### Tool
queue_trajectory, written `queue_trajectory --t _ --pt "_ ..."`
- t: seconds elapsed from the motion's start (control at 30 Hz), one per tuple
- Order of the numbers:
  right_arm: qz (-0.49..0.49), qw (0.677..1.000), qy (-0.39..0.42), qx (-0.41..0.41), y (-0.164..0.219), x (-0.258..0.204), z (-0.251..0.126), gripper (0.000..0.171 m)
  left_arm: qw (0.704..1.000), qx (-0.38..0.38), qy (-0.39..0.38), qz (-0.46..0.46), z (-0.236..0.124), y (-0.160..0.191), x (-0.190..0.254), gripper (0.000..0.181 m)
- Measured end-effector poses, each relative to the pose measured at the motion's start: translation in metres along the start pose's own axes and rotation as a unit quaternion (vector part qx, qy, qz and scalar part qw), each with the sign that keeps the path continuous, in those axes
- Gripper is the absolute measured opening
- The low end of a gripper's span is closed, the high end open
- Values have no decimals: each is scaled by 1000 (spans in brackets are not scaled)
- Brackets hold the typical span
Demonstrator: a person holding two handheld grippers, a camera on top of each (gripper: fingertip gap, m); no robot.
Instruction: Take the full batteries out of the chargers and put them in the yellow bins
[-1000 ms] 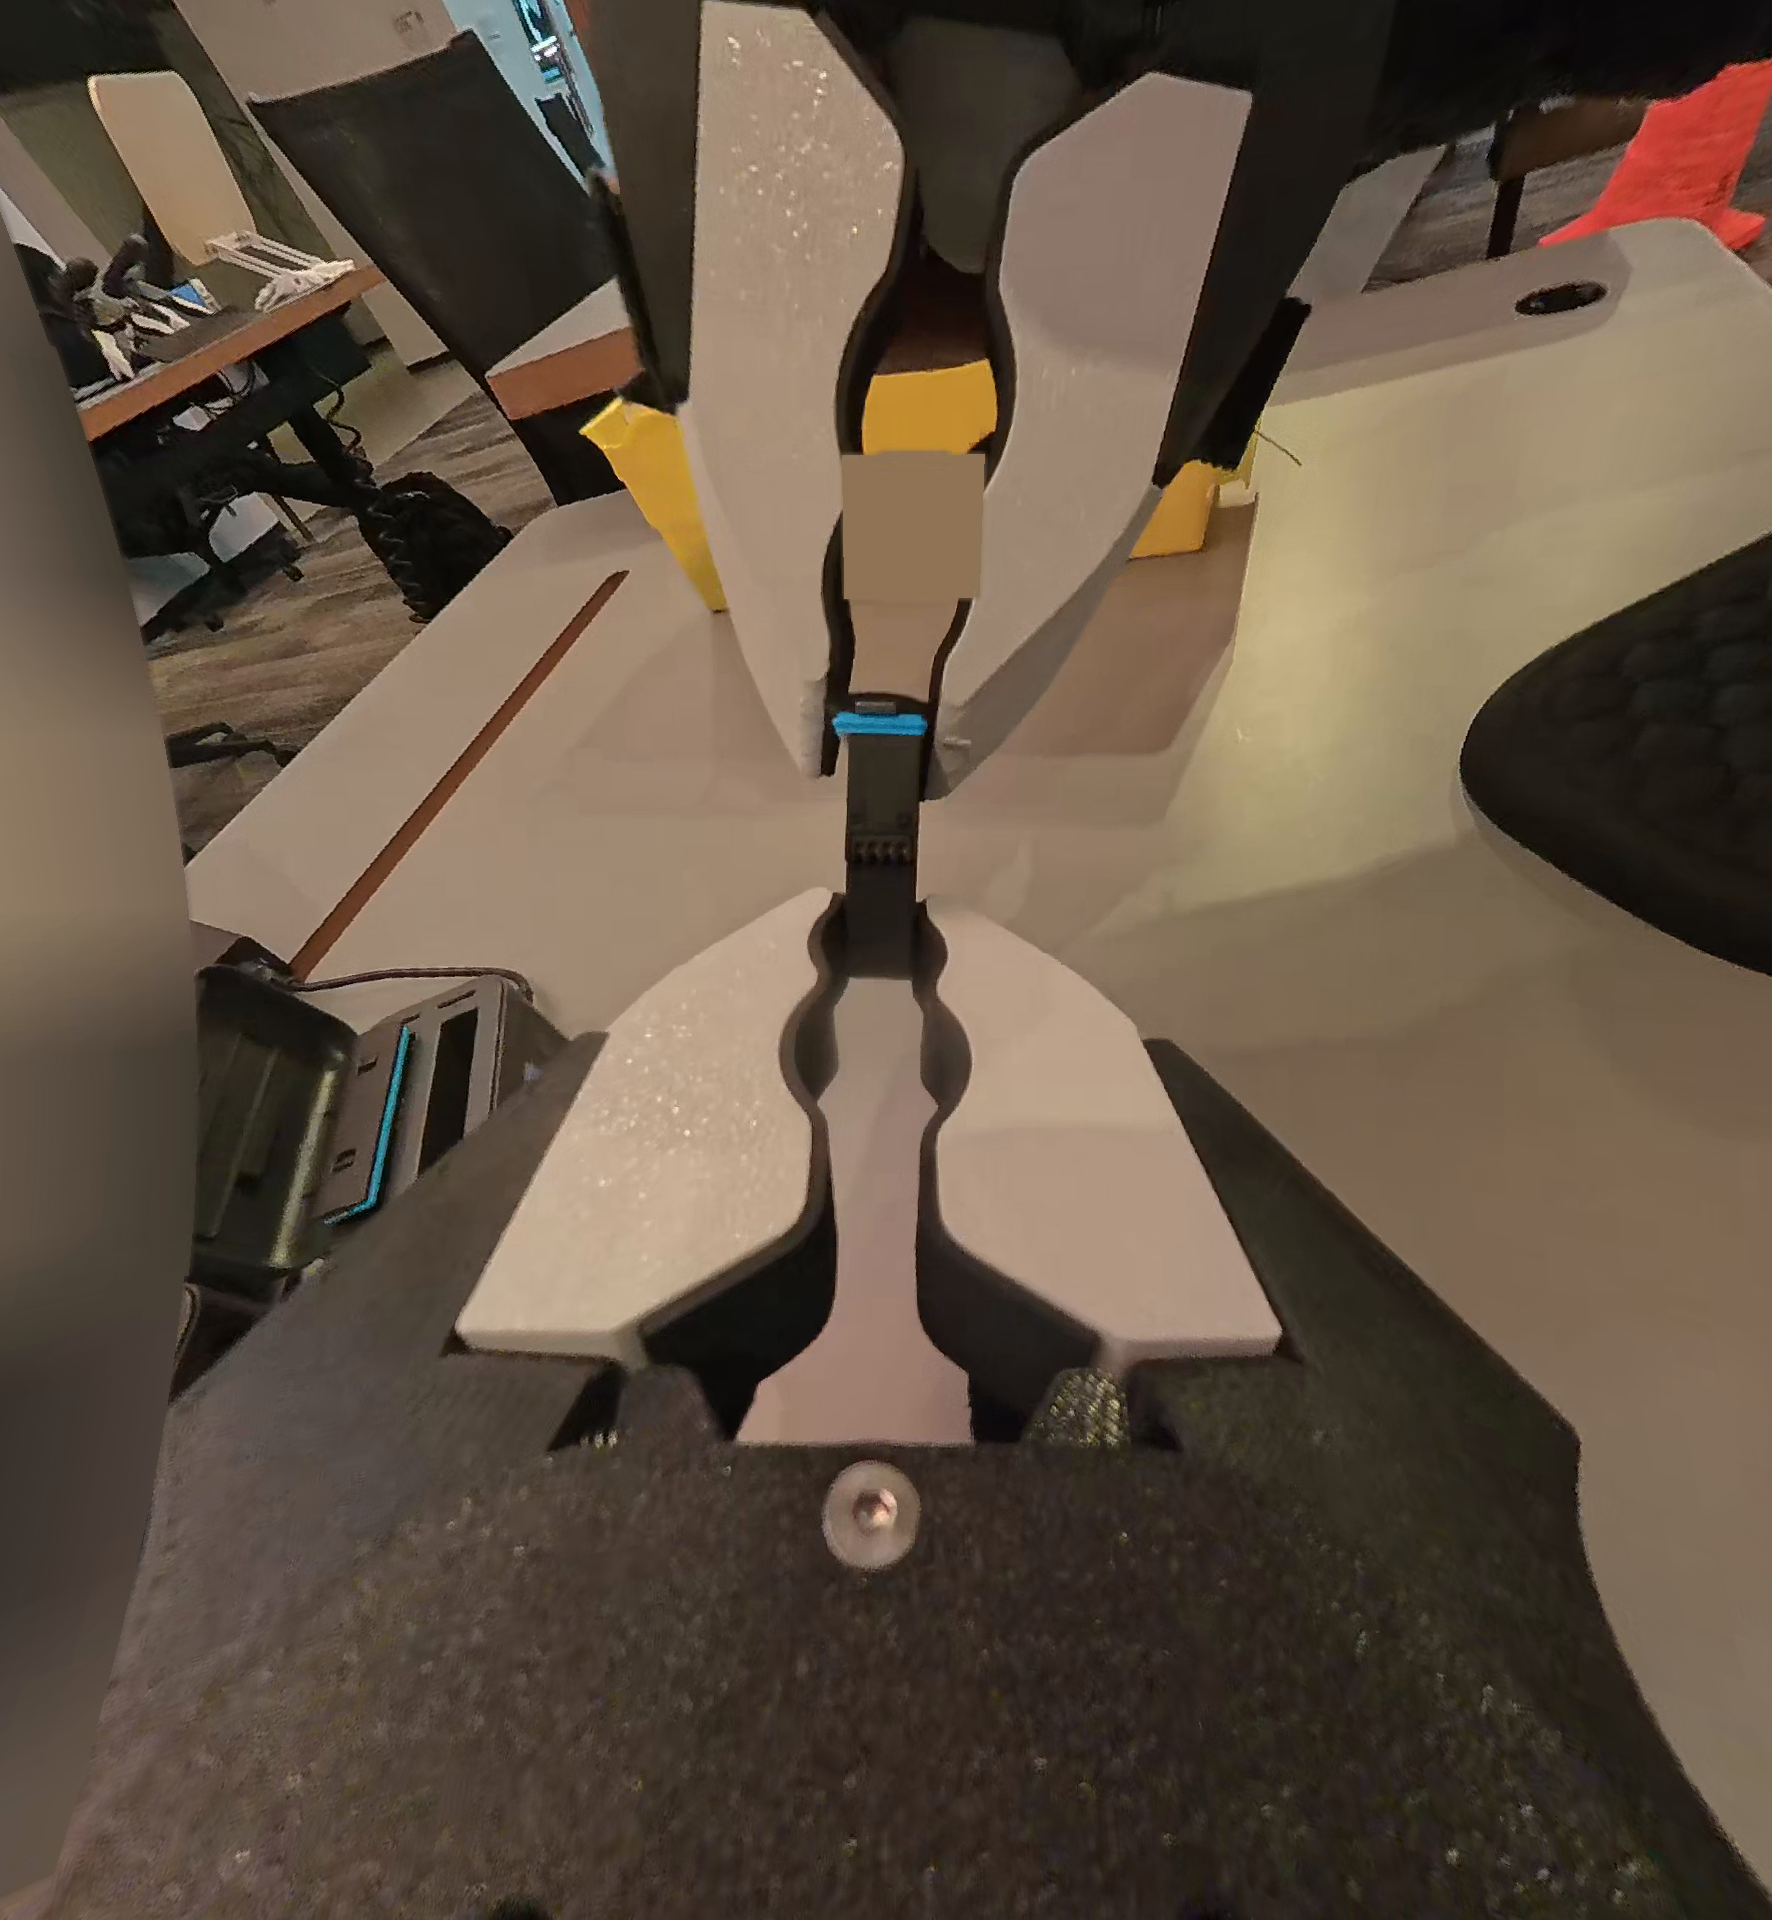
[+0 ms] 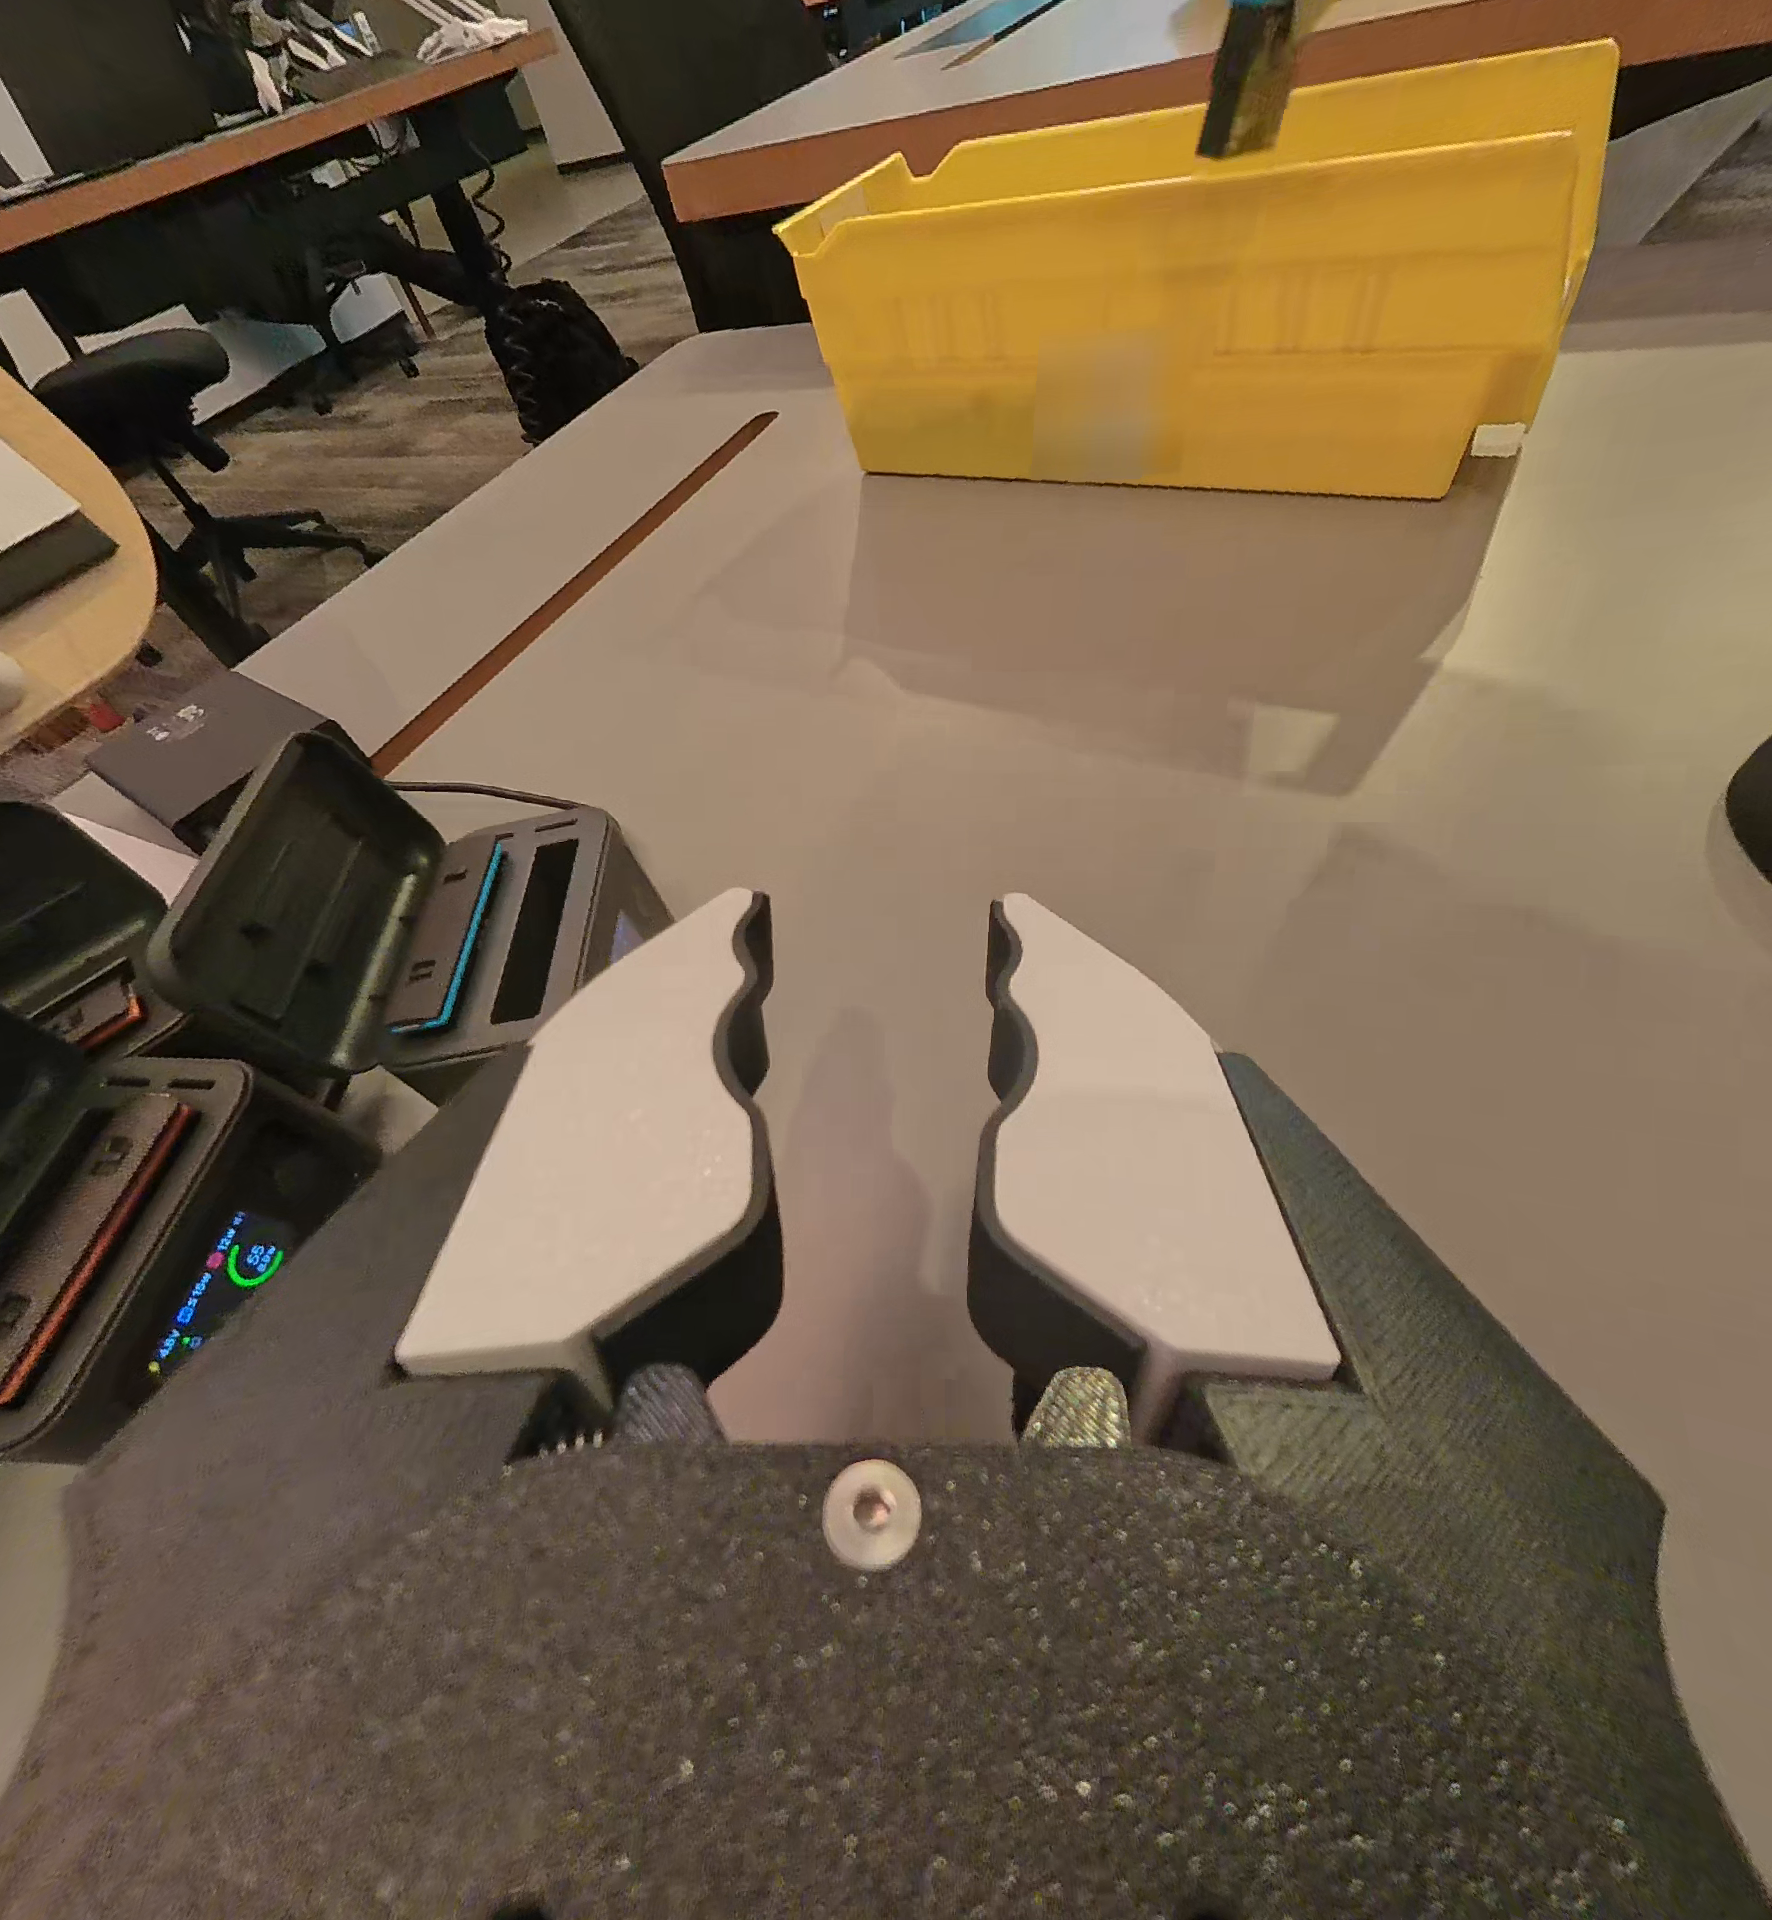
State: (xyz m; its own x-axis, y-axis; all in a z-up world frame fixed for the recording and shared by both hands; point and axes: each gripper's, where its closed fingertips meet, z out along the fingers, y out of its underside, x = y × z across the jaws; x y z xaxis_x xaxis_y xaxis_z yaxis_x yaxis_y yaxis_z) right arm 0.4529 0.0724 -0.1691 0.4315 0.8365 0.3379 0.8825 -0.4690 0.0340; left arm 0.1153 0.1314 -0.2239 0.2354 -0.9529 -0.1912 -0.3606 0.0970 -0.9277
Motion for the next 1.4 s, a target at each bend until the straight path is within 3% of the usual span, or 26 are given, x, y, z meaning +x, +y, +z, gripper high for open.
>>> queue_trajectory --t 0.47,0.77,1.0,1.2,1.4 --pt "-14 999 -38 -19 -3 -1 76 15 1000 -22 5 1 6 12 3 39" --pt "-25 999 -27 -19 -13 10 84 15 1000 -30 8 -4 9 18 2 39" --pt "0 1000 24 13 -21 33 68 25 999 -36 0 -6 9 20 -2 39" --pt "64 983 80 151 -73 57 19 40 999 -45 -22 -16 9 24 -12 40" --pt "61 966 69 242 -163 38 -7 62 997 -57 -52 -26 7 30 -25 41"
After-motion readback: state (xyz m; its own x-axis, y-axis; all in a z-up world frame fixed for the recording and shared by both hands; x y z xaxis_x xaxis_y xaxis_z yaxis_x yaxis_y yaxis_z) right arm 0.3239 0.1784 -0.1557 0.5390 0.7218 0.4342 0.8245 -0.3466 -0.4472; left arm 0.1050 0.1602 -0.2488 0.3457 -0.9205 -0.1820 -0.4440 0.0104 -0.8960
